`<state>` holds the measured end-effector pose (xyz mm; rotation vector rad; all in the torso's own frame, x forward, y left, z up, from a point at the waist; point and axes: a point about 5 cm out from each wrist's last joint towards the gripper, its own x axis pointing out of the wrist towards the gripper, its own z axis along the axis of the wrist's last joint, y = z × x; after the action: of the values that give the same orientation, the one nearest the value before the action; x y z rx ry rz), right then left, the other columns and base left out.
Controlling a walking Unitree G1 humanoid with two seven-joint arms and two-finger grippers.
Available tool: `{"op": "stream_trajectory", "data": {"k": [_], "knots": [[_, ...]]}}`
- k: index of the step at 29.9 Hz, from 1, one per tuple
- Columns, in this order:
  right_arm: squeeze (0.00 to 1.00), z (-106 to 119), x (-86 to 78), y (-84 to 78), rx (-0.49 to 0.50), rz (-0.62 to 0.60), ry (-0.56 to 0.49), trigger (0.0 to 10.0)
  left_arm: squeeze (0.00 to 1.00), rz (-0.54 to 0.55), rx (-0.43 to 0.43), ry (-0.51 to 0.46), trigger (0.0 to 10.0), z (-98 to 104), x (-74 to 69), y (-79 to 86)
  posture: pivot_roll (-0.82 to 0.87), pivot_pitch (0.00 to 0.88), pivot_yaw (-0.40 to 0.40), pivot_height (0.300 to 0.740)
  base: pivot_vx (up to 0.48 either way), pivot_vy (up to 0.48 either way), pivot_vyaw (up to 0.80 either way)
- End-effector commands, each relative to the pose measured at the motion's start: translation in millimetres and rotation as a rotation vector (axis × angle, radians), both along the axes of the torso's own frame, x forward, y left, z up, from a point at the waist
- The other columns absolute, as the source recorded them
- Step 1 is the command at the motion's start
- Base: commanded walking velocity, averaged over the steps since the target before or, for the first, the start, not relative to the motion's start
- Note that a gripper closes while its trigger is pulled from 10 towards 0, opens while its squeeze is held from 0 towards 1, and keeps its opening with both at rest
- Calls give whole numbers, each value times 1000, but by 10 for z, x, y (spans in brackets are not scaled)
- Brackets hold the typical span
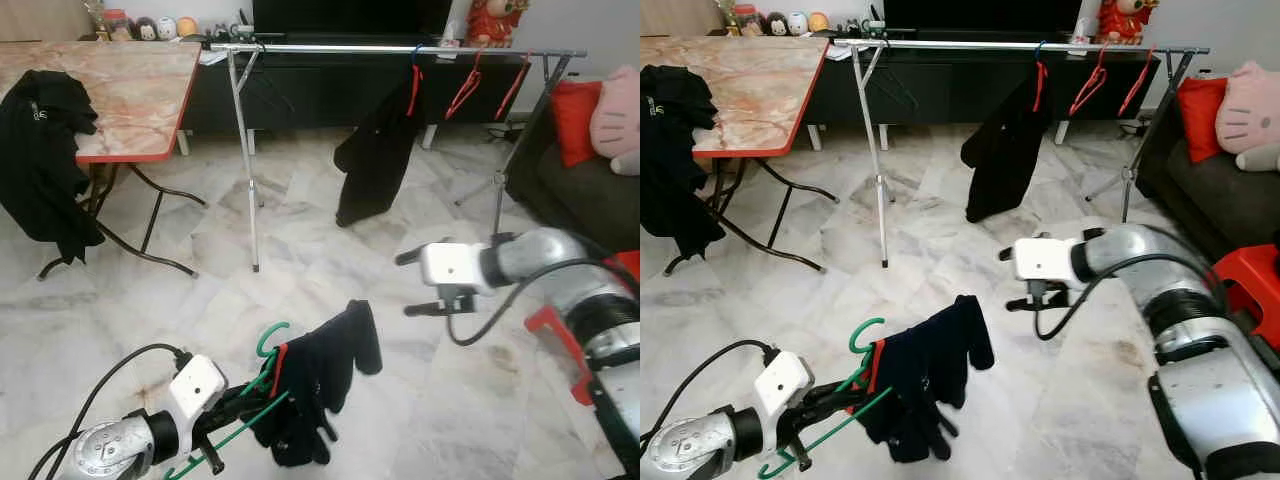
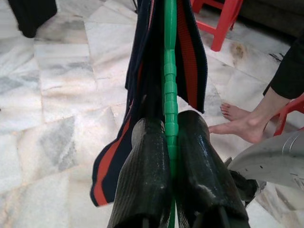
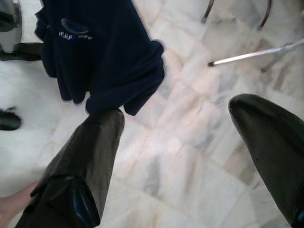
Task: Hang hanger
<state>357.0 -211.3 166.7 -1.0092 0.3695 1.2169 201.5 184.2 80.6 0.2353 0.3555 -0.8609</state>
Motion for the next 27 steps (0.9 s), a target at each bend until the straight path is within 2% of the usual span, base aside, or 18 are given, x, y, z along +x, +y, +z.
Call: {"op": "stream_trajectory", "data": {"k": [1, 5, 15, 20, 27], "knots": [[0, -4, -44, -126, -9, -16, 49, 10000, 0, -14, -27, -70, 0, 133, 39, 28, -61, 0, -88, 740, 0, 0, 0], [0, -106, -102, -208, -18, -41, 87, 10000, 0, -35, -47, -88, 0, 203, 42, 43, -59, 0, -87, 740, 0, 0, 0], [0, -217, -138, -235, 0, -80, 91, 10000, 0, -61, -96, -114, 0, 291, 38, 52, -58, 0, -85, 740, 0, 0, 0], [0, -398, -167, -252, 44, -178, 22, 10000, 0, -178, -190, -76, 0, 413, -98, 12, -55, 0, -84, 740, 0, 0, 0], [0, -444, -167, -275, 27, -213, 2, 10000, 0, -223, -189, -63, 0, 441, -125, 25, -56, 0, -87, 740, 0, 0, 0]]}}
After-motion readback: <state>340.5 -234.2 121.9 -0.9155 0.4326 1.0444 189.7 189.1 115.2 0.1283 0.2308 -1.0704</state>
